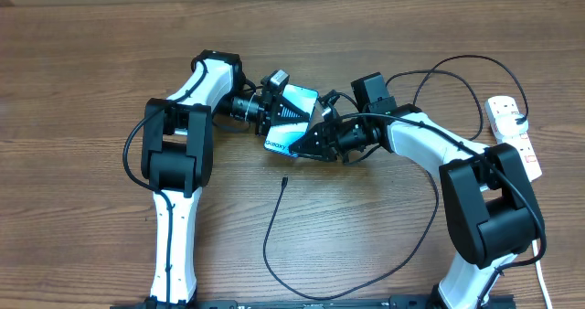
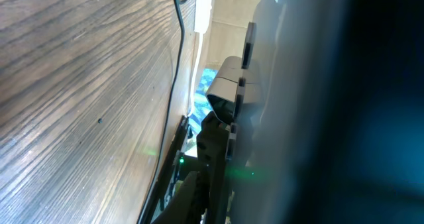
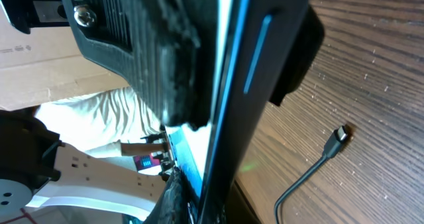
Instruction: Plug charger to phone and switch on socket
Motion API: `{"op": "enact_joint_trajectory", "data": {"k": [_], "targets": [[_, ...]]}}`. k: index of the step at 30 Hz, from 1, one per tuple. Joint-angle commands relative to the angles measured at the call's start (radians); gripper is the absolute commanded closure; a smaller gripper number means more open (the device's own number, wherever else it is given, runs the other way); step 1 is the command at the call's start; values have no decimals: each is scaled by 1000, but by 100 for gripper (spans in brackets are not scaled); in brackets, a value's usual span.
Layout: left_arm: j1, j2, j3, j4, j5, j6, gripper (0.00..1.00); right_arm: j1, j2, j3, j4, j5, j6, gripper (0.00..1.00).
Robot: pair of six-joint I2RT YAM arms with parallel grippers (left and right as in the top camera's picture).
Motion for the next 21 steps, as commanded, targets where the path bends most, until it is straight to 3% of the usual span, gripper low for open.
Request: {"op": "enact_joint_trajectory", "data": {"k": [1,11,21], "targets": [[13,-23,15,-39,-78,-36,90,-19,5,-5,-3,67,-53,96],[13,-23,15,-154,-87,74,84,-20,5,-5,-45,68,-104,96],[13,-23,15,-183,-101,102,83,-44,5,-5,-62,67,-104,96]]}}
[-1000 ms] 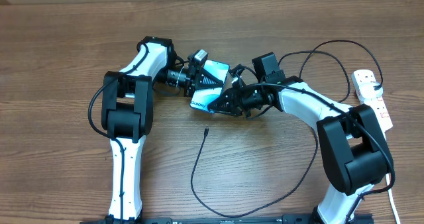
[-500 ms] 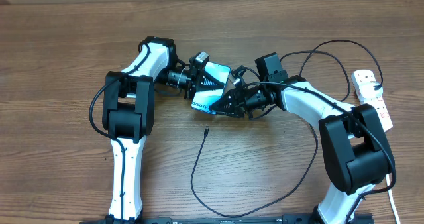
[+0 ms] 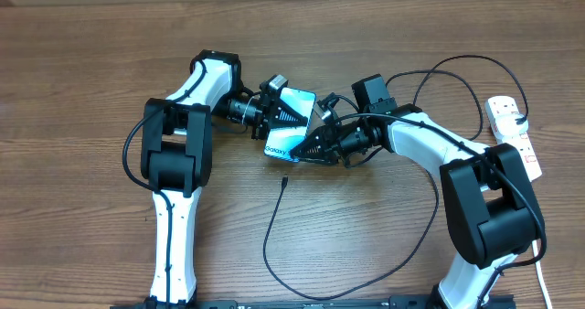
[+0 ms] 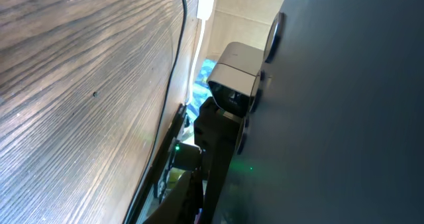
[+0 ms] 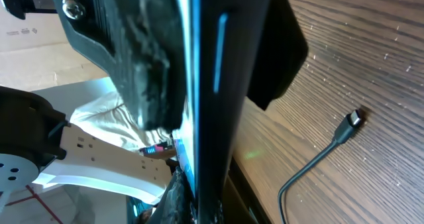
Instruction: Plug charger to phone and switch on socket
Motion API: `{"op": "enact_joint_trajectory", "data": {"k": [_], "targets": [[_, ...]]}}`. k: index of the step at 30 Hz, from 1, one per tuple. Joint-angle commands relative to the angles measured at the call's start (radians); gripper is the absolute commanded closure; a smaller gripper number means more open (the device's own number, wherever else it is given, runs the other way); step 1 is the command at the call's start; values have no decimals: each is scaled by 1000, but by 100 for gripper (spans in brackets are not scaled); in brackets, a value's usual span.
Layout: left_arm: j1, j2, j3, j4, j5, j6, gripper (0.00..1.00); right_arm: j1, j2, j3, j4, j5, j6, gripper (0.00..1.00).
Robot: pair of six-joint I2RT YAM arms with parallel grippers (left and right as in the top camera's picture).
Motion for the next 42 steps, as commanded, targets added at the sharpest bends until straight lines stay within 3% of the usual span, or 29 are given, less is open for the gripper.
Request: {"op": "enact_joint_trajectory", "data": {"k": [1,18,29,35,37,42], "targets": [[10,-23,15,-27,-74,-2,83,-44,5,-5,-2,115,-29,96],[9,-23,15,-26,-119,-10,89,-69,5,-5,-77,115,-107,96],[9,-23,15,-27,-122,-10,87,-95,5,-5,-108,115,-135,96],[9,-23,15,-27,-122,-10,89,-95,5,-5,-109,115,-135,96],[9,-23,15,-26,-122,-10,96,-95,5,-5,-108,115,-135,96],[9,-23,15,-27,-114,-10,96,-95,5,-5,-108,115,-143,96]]}}
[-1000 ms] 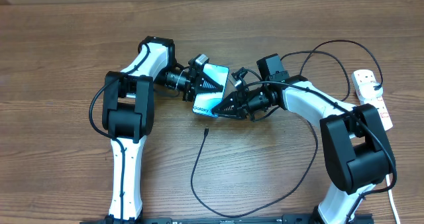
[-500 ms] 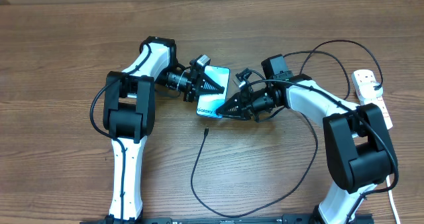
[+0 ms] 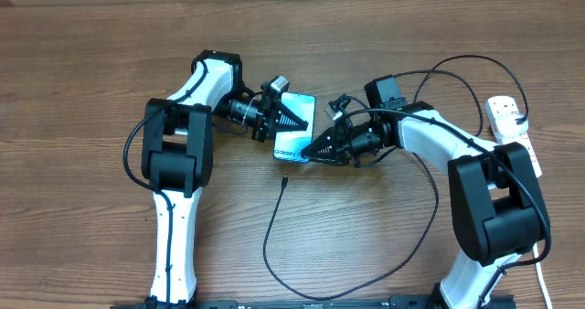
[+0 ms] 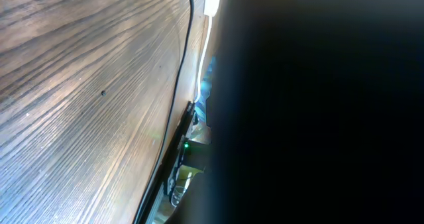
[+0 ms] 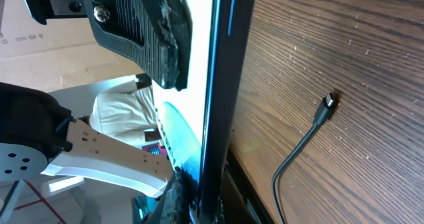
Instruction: Plug charger to phone and switch on socket
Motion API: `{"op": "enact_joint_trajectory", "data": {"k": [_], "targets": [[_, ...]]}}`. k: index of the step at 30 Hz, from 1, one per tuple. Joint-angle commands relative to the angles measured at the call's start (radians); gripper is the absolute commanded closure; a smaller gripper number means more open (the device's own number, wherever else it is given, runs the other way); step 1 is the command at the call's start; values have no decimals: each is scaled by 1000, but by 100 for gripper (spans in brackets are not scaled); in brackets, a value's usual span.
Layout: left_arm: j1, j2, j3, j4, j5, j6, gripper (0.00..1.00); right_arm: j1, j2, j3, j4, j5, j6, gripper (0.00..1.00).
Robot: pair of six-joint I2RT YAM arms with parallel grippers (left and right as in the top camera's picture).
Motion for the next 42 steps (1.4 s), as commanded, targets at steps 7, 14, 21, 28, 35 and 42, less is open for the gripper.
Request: {"op": "enact_joint_trajectory", "data": {"k": [7,14,21,28,35,42], "targets": [[14,-23,13,-26,-40,-35,96,-44,5,-4,31,136,-35,70],[14,-23,13,-27,-76,-38,96,-121,5,-4,114,43,-21,44],[1,-23,13,-26,-50,29,96,-164,5,-4,124,43,-19,86],[-47,-23,13,-26,-25,178,96,-164,5,-4,136,44,-19,96],[-113,-23,13,-26,51,195,96,-164,5,-4,129,43,-19,96],[-140,-23,13,-26,69,194,96,-163,5,-4,127,43,-19,96]]}}
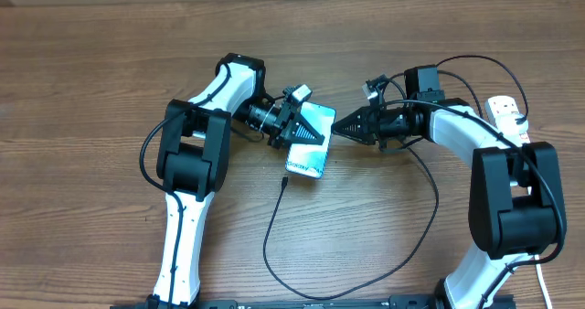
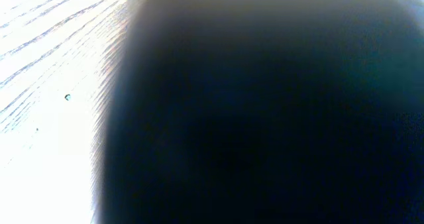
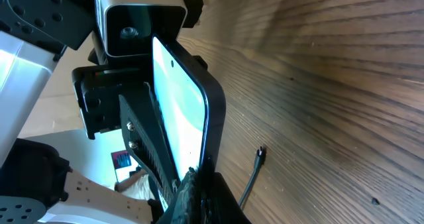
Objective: Plug charger to phone and switch on socket
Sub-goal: 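Open the right gripper and lift the phone up-left with the left gripper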
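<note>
The phone point(image 1: 311, 155), screen lit teal, lies slanted at the table's middle. My left gripper point(image 1: 300, 133) is shut on its left edge, one finger across the screen. In the left wrist view a dark blurred mass fills nearly the whole frame. My right gripper point(image 1: 336, 126) points left with its jaws closed at the phone's upper right corner. The right wrist view shows the phone point(image 3: 179, 111) running down into the right gripper point(image 3: 197, 179). The black charger cable's plug tip point(image 1: 285, 180) lies free just below the phone, also seen as the plug tip point(image 3: 262, 151). The white socket strip point(image 1: 514, 135) sits far right.
The black cable point(image 1: 366, 277) loops across the front of the wooden table point(image 1: 82, 90) and back up to the socket strip. A second black lead point(image 1: 457, 67) arcs behind the right arm. The left wrist camera housing point(image 3: 139, 22) sits close to the phone.
Both grippers and the phone have moved to the right. The right gripper was on the phone's lower right edge and is now at its upper right corner. The left wrist view has gone almost fully dark.
First both grippers held the phone tilted on edge above the table left of centre. Then it sat lower and flatter, with its screen more upward. It has since moved rightward, and its lower end now sits just above the cable's plug tip.
</note>
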Motion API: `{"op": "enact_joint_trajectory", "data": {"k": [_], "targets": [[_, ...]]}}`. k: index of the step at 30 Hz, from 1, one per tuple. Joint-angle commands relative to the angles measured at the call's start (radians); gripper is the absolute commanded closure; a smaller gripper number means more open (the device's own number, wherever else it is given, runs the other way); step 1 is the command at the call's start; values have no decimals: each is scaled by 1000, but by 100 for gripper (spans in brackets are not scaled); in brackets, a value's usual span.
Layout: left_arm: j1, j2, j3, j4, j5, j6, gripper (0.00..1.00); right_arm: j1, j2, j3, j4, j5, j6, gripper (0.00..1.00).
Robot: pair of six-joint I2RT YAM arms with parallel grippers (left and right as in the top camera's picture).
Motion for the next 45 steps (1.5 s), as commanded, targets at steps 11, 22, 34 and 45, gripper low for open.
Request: {"op": "enact_joint_trajectory", "data": {"k": [11,22,34,45], "targets": [[-8,-23,13,-5,50,-59,96,11,2,1,-53,3,-9,96],[11,-59,13,-5,-21,313,96,11,-156,77,-310,290,-143,96],[126,-180,23,-5,99,220,96,79,-214,188,-563,496,-132,96],[273,-180,22,-4,154,10,96,363,-214,188,-581,766,122,58]]}}
